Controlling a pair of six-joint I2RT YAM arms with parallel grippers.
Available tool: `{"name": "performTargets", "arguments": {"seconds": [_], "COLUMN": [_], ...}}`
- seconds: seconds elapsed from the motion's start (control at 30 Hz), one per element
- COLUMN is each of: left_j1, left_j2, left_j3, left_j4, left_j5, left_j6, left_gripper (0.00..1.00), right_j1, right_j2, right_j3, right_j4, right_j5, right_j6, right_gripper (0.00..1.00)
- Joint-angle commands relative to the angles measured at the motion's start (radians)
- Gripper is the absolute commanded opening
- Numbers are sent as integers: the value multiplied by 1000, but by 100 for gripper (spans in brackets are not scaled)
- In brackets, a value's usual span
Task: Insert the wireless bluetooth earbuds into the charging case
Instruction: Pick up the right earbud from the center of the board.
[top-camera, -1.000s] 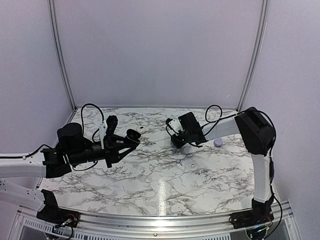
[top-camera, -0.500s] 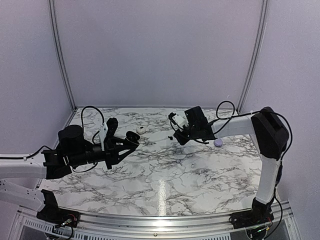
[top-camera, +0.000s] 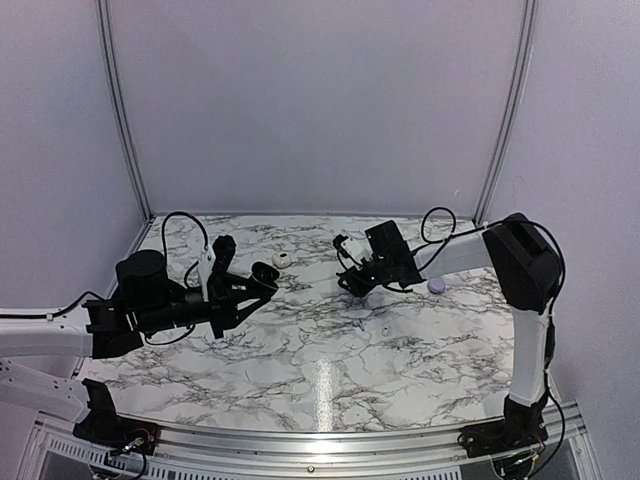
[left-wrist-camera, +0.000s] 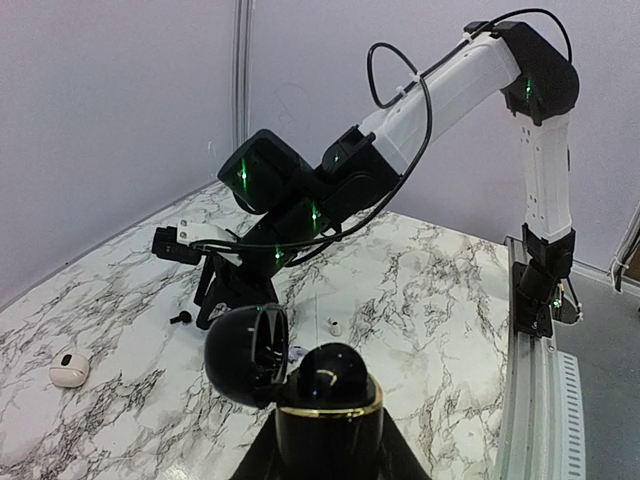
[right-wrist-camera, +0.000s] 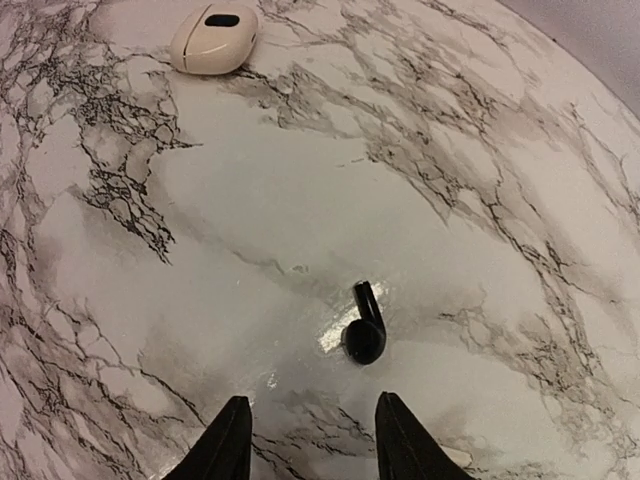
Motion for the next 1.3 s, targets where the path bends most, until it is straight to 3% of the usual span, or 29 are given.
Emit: {"name": "performTargets", "arguments": {"seconds": [0.0,0.63,0.83,1.07,1.27], "left_j1": [6,6,6,7,7], "left_j2": [-18,15,17,17,18], "left_j3": [-8,17,20,16,14], "left_j4": [46,47,46,47,47], "left_j5": [-11,-8,-9,-14,-17], "left_j6": [2,21,25,23,23], "left_gripper": [0,0,0,0,0], "right_j1": [-6,-7,-9,-9,-9], "right_j2": [28,134,165,172,152], "right_j3": [69,115,145,144,127], "right_j4": [9,21,18,22,11], "right_j5": [19,54,58,64,62], "right_j6": [-10,-20,-17,-17,-26], "right_gripper": [43,28,29,21,26]}}
